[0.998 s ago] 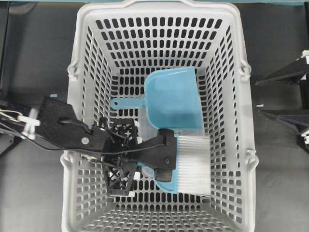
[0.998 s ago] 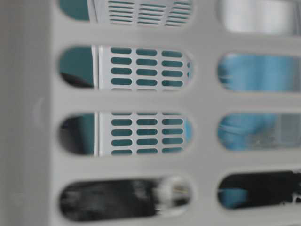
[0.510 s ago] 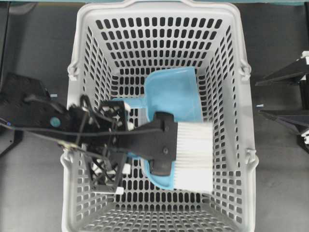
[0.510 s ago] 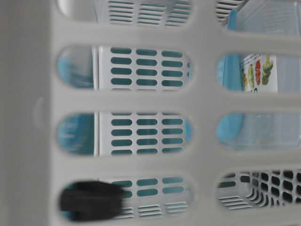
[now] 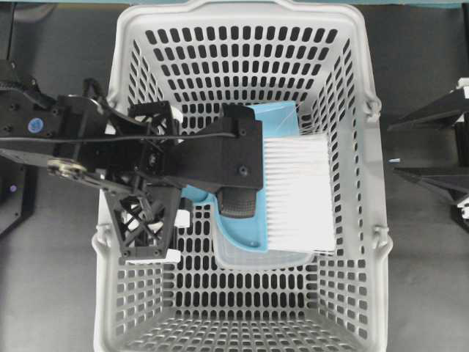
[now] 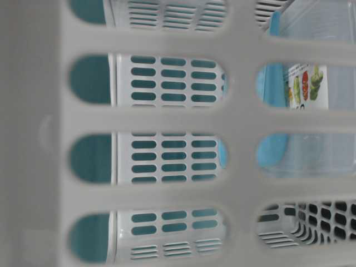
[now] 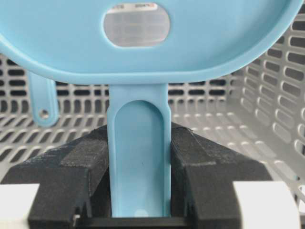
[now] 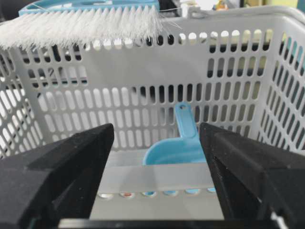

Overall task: Pick up the hand brush from the shopping basket with the left arm.
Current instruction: 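Lift the grasped hand brush upward with the left gripper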

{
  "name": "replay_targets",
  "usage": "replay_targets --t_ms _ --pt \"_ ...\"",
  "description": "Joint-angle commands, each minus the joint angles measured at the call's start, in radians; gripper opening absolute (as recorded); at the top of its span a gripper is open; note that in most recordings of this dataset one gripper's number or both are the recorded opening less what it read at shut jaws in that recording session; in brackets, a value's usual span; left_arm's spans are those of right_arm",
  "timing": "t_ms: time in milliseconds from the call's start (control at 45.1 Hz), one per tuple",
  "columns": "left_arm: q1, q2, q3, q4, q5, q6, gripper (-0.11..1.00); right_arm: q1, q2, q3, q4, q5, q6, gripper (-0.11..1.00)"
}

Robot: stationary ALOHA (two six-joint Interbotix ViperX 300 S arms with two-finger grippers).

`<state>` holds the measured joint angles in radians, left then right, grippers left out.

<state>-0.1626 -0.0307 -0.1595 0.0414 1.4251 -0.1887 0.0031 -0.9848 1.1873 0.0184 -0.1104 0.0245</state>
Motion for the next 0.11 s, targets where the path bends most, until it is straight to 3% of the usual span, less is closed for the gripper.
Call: replay_targets --t_ms 0,89 --pt "0.000 -0.025 -0.025 0.003 -0.003 -0.002 0.25 0.002 0.005 -0.008 0.003 -0.005 0.002 0.70" --pt "0.000 -0.023 -0.025 0.003 -0.005 -0.002 0.25 0.002 0.005 -0.008 0.003 -0.005 0.002 0.70"
